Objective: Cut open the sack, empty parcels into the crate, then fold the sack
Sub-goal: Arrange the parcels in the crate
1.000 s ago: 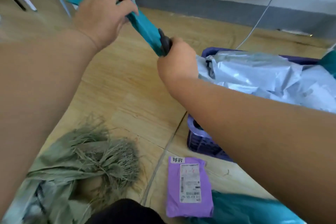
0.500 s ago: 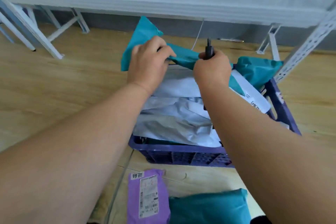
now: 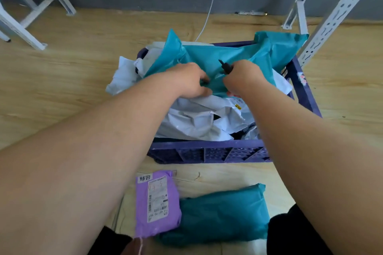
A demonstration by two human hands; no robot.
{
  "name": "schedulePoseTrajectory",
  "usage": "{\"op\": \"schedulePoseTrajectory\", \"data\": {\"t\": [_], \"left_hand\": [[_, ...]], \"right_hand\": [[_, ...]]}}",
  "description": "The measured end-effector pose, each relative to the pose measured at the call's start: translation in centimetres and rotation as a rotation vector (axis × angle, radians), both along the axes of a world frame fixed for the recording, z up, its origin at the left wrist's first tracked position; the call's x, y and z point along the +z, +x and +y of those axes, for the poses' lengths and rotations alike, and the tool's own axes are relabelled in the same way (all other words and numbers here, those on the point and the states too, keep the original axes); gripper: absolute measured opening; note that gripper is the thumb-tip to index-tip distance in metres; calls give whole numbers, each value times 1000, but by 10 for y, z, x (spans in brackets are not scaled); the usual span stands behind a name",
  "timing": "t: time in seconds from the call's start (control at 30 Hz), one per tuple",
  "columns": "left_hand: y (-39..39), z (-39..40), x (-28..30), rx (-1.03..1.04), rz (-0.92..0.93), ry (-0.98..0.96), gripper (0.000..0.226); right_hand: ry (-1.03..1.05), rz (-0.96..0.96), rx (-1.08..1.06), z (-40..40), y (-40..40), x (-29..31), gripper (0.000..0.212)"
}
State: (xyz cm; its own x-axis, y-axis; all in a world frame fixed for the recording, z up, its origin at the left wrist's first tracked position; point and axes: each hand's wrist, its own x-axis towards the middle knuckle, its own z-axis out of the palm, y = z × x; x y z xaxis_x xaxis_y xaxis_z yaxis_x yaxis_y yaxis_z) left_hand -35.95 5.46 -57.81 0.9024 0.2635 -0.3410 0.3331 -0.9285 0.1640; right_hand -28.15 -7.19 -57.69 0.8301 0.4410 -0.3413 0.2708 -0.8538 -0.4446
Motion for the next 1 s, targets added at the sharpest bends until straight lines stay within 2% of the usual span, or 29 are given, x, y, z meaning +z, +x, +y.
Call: {"op": "schedulePoseTrajectory", "data": {"t": [0.13, 0.2, 0.27, 0.4, 0.47, 0.53, 0.63, 0.7, 0.8, 0.87, 0.93, 1.0], "left_hand": [[-3, 2, 3, -38, 121, -12, 44], [-3, 3, 7, -4, 112, -48, 38], [-3, 4, 12, 82, 3, -101, 32], [-16, 12, 27, 203, -208, -210, 33], [-40, 23, 36, 303, -377, -292, 34], [-74, 40, 38, 488, -603, -335, 30], [-129, 62, 15, 808, -863, -190, 28], [-159, 67, -14, 979, -935, -98, 30], [-187, 61, -50, 1161, -907, -50, 33], [-204, 55, -78, 1249, -809, -94, 31], [-221, 44, -104, 1218, -593, -94, 26], [-231, 24, -117, 1023, -269, -180, 25]], "right_hand": [[-132, 32, 100, 0, 2, 0, 9], [-154, 32, 108, -1, 3, 6, 9], [-84, 49, 62, 1, 0, 12, 8], [120, 48, 36, 14, -11, 26, 24], [224, 154, 73, 24, -23, 43, 25], [334, 313, 101, 34, -44, 64, 24], [353, 445, 252, 52, -90, 71, 24], [210, 367, 451, 63, -125, 64, 10], [-44, 96, 728, 71, -169, 47, 19], [-51, -131, 715, 73, -191, 38, 34], [78, -324, 684, 76, -204, 38, 36], [159, -385, 724, 79, -210, 37, 28]]}}
